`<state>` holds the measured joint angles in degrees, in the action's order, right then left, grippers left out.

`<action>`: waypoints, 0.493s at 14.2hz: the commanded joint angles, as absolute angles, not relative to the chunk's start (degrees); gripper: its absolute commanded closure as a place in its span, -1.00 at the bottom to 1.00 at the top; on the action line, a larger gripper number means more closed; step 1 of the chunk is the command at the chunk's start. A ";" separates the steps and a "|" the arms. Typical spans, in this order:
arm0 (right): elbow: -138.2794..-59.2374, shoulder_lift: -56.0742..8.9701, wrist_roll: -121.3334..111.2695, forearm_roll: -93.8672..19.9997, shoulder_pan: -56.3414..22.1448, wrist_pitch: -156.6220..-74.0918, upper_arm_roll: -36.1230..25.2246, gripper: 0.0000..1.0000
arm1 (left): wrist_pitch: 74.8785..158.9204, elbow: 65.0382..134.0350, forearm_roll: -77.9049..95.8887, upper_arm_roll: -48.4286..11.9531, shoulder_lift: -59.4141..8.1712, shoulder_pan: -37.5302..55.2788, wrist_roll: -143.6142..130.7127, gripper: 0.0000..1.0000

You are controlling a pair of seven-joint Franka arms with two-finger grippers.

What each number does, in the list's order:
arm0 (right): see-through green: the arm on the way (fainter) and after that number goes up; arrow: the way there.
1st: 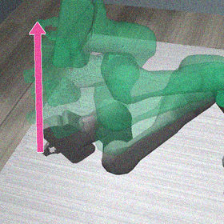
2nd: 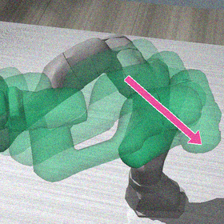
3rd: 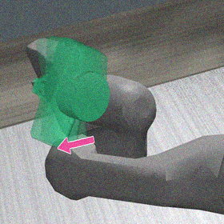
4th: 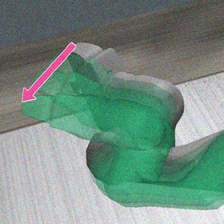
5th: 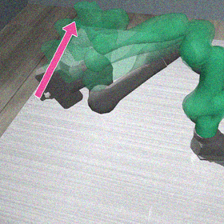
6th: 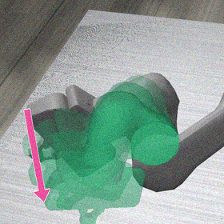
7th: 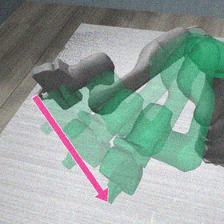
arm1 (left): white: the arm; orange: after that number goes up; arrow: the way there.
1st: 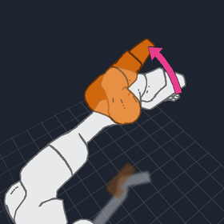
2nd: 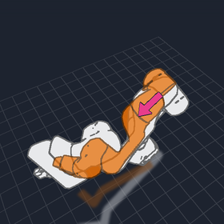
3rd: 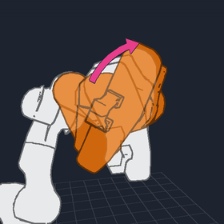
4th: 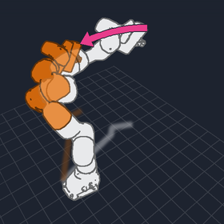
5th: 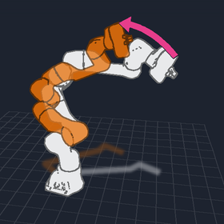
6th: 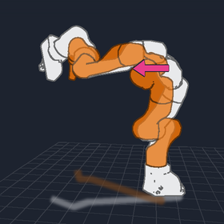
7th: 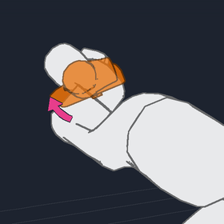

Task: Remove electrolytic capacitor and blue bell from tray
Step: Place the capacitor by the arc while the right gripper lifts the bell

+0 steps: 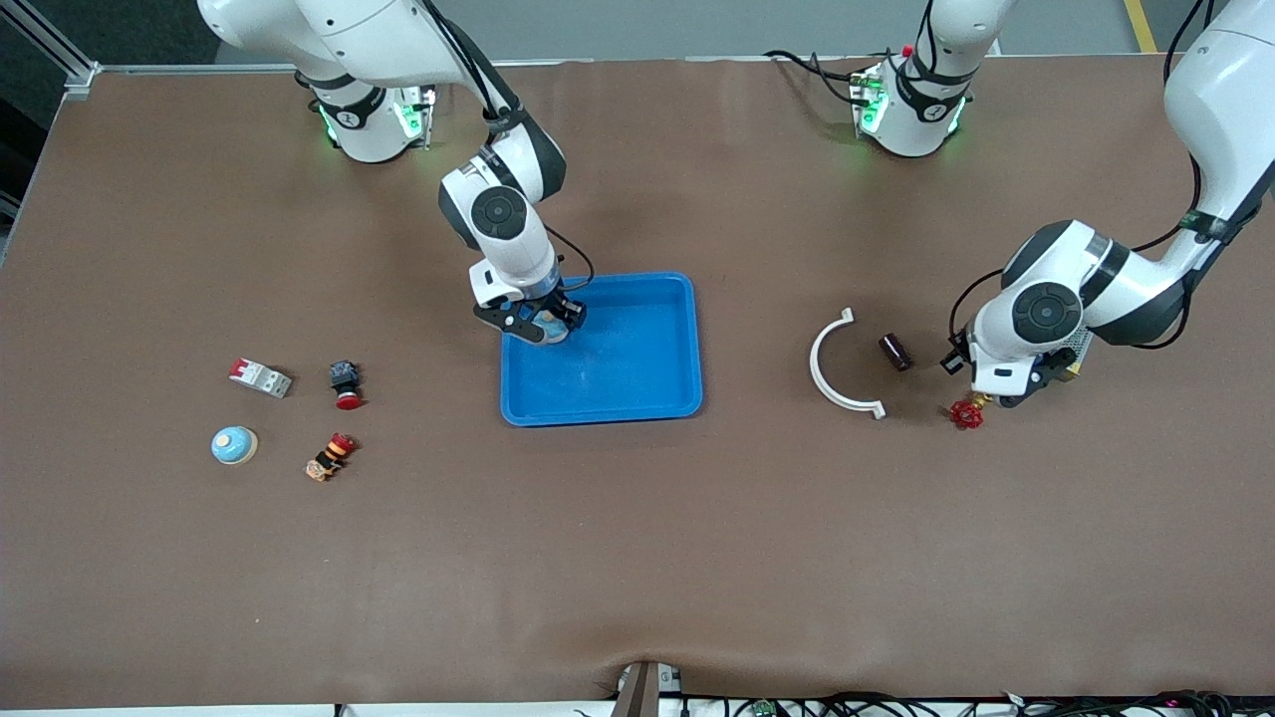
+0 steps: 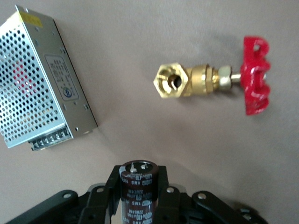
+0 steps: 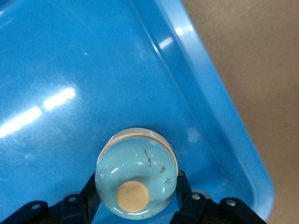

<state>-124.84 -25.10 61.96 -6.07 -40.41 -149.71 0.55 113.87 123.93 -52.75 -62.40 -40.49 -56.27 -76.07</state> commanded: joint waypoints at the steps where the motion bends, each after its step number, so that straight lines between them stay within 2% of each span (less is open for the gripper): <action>1: -120.43 -22.33 61.53 -6.59 -38.24 -139.61 0.62 1.00 | 115.05 125.60 -53.79 -63.11 -39.81 -57.48 -75.85 1.00; 4: -116.90 -20.40 57.76 -6.59 -35.52 -130.01 0.62 1.00 | 116.80 125.60 -55.89 -61.88 -40.60 -57.39 -75.76 1.00; 5: -116.81 -19.43 56.18 -6.50 -34.20 -128.69 0.62 1.00 | 117.07 125.33 -57.46 -61.61 -41.04 -57.39 -75.76 0.92; 6: -116.81 -18.47 53.90 -6.50 -32.97 -127.11 0.62 1.00 | 117.51 124.98 -58.61 -61.52 -41.39 -57.39 -75.76 0.73; 7: -116.81 -17.76 51.18 -6.42 -31.39 -125.35 0.53 1.00 | 118.38 124.81 -58.88 -61.44 -41.66 -57.31 -75.76 0.31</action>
<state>-116.26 -19.91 55.70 -6.06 -34.40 -128.20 0.00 116.73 124.73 -56.84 -61.12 -40.98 -56.45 -76.07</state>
